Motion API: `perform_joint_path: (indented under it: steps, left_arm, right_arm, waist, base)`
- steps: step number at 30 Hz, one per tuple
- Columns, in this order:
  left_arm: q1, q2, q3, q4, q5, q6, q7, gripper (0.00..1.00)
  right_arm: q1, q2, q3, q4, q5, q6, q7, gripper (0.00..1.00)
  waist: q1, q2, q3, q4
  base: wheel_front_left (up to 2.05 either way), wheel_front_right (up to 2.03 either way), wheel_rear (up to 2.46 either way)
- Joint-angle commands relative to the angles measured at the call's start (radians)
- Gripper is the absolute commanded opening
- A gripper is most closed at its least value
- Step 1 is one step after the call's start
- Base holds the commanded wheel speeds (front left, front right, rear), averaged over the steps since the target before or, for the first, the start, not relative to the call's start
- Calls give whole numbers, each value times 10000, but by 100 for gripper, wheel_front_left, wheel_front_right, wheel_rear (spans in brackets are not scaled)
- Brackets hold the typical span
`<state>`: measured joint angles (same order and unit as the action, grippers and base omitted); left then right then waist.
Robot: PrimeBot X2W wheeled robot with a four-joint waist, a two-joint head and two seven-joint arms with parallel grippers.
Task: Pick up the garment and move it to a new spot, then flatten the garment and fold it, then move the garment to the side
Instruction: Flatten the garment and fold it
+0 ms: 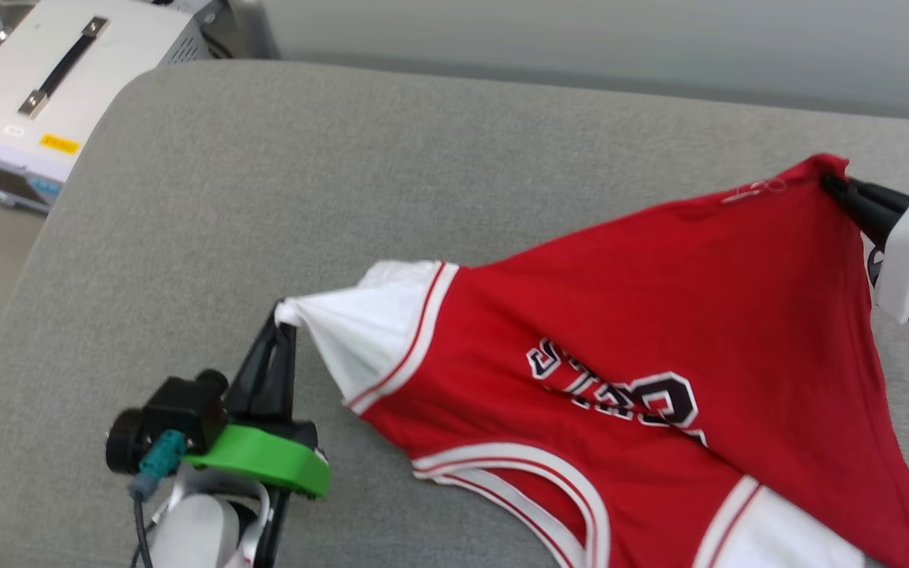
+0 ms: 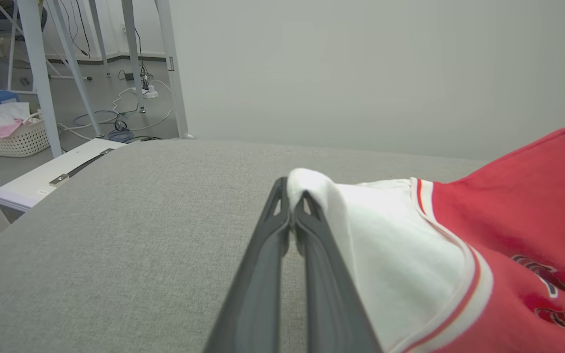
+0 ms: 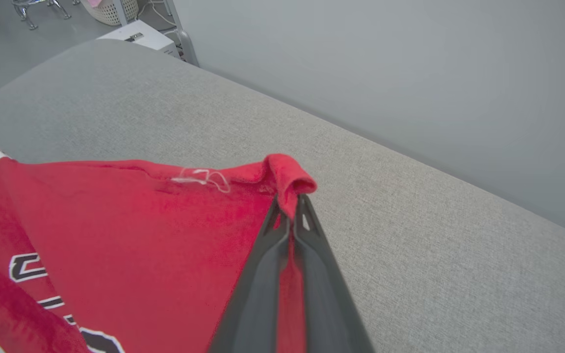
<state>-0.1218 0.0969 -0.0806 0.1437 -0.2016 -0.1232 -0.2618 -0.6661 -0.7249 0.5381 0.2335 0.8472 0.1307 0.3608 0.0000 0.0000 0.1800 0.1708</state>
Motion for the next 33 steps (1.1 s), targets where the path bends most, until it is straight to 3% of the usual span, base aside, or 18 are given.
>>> perform_joint_path:
  steps: [1,9,19,27,33]
  left_arm:
    - [-334,124,78,-167,81,0,0,0]
    - [-1776,684,306,-1088,52,27,411,0]
    - [-4757,1414,-203,-1877,-48,-40,1357,0]
    - [-7408,1776,-705,-1657,-275,-63,1891,0]
    - [-9389,2134,-1061,-968,-425,-70,2113,0]
  right_arm:
    - [170,26,-166,-134,5,0,-290,0]
    - [269,891,-1213,-758,-738,0,-1573,0]
    - [-157,1539,-3019,-1397,-1782,0,-1823,0]
    - [-1148,2037,-3974,-1901,-2293,0,-1521,0]
    - [-2814,2388,-4245,-1497,-2645,0,-1293,0]
  waist:
    - [0,0,-641,-559]
    - [0,0,-1104,-1294]
    - [0,0,-1068,-1621]
    - [0,0,-101,-1835]
    - [0,0,1219,-1966]
  base:
    - [0,0,0]
    - [0,0,0]
    - [0,0,0]
    - [0,0,0]
    - [0,0,0]
